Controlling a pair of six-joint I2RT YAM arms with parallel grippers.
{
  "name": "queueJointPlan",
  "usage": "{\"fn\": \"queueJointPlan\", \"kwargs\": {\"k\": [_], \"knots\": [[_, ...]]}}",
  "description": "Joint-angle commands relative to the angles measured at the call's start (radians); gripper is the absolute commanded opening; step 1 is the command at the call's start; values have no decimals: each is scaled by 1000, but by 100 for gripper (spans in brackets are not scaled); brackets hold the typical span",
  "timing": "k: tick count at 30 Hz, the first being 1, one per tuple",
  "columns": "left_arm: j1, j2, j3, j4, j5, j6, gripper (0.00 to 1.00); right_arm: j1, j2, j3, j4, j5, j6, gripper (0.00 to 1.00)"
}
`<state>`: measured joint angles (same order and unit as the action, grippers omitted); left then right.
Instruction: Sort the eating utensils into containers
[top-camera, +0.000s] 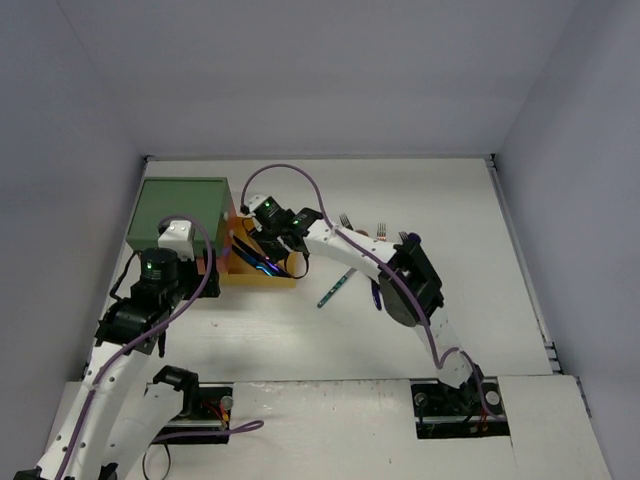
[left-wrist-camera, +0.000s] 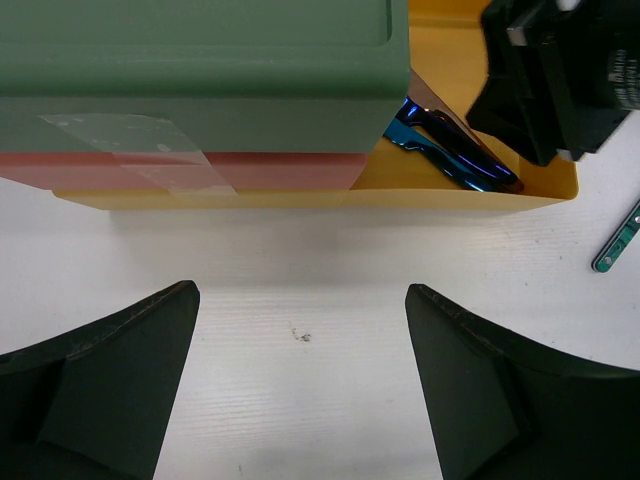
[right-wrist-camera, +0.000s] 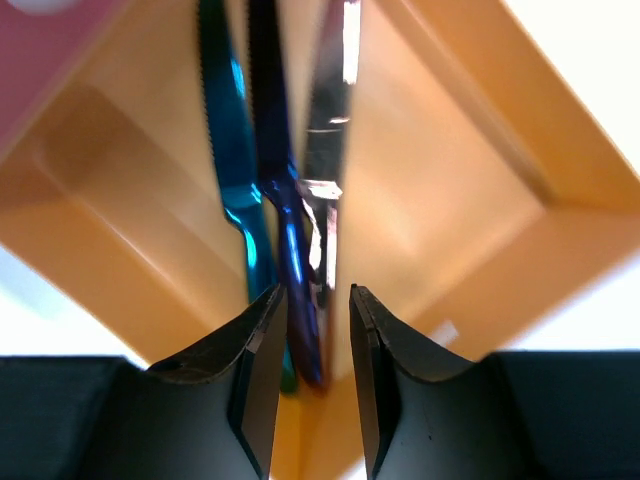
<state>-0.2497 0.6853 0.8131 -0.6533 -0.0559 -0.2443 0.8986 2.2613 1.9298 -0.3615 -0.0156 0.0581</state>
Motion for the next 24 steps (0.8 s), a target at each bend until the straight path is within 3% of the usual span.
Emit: {"fn": "queueJointPlan", "kwargs": {"k": [1, 6, 12, 17, 24], "knots": [[-4, 1, 13, 49, 1, -9, 82, -6, -283, -133, 15, 187, 58, 29], [-5, -3, 12, 49, 2, -9, 82, -73, -468, -429, 17, 322, 176, 27], [-3, 3, 14, 49, 6, -7, 82, -175, -670, -787, 18, 311, 260, 27], [-5, 5, 12, 49, 4, -9, 82, -218, -770, -945, 19, 273, 319, 30], [-3, 7, 13, 49, 4, -9, 82, -260, -787, -1071, 39, 203, 368, 33]]}}
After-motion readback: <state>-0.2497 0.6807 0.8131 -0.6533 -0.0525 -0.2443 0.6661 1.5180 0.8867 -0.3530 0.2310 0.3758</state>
